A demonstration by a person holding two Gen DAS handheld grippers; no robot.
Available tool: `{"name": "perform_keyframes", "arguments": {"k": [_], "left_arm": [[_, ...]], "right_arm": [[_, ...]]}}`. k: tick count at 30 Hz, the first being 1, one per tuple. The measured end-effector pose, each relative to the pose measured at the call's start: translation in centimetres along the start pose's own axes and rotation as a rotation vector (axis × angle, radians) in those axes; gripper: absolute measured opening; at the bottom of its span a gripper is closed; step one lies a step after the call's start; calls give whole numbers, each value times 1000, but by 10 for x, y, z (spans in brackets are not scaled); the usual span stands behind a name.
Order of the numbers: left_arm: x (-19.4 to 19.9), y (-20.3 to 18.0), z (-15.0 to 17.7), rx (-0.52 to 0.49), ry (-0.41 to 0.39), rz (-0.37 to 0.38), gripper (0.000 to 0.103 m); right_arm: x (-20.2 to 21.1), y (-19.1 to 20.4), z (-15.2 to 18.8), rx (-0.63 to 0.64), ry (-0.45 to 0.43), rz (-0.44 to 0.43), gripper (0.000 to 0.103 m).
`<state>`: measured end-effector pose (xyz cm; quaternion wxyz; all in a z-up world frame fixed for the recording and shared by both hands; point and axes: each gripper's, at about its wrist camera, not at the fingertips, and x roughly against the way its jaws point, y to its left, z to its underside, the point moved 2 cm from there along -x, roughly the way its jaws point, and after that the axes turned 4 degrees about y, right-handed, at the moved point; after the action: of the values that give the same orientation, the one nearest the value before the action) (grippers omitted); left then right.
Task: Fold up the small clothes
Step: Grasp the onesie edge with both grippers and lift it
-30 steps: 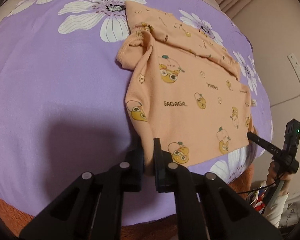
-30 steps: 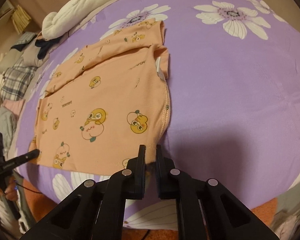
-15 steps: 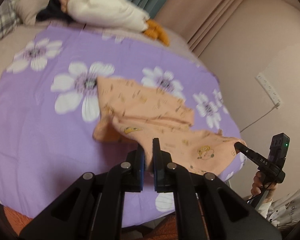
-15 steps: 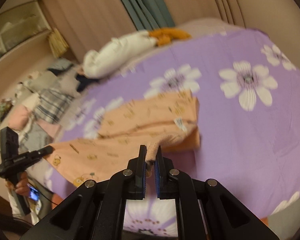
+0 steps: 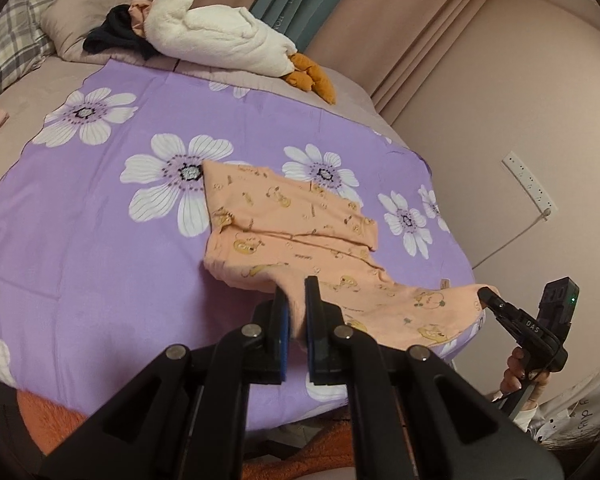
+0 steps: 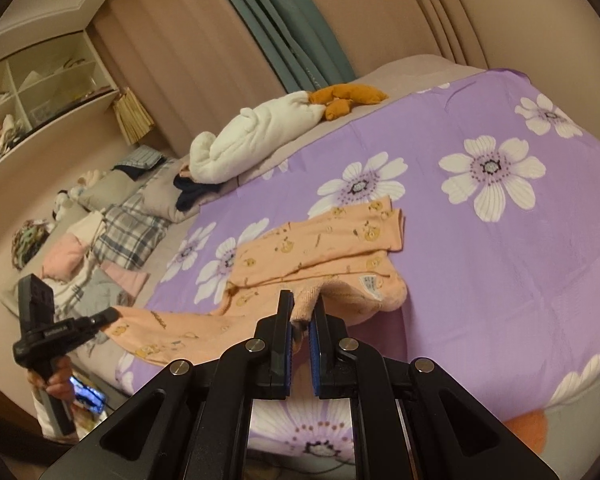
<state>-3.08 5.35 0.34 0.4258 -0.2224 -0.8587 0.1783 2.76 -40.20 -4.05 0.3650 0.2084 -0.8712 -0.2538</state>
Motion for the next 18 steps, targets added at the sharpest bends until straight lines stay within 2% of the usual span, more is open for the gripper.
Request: {"name": "perform_keyframes", "arguments": {"k": [6,11,14,18], "left_arm": [[5,-2,8,0,-6,6,6],[2,4,5,28,17,43,6],[-5,8,-2,35,19,18,6],[-21,9,-19,35,25,22,6]], "right_arm": [[4,1,1,-1,-15,-2,8],[3,-2,-6,-14,-29,-13,8],[-4,-7,-14,-24,-34,-17,8],[-20,-12,-29,-40,-31,-17,8]]}}
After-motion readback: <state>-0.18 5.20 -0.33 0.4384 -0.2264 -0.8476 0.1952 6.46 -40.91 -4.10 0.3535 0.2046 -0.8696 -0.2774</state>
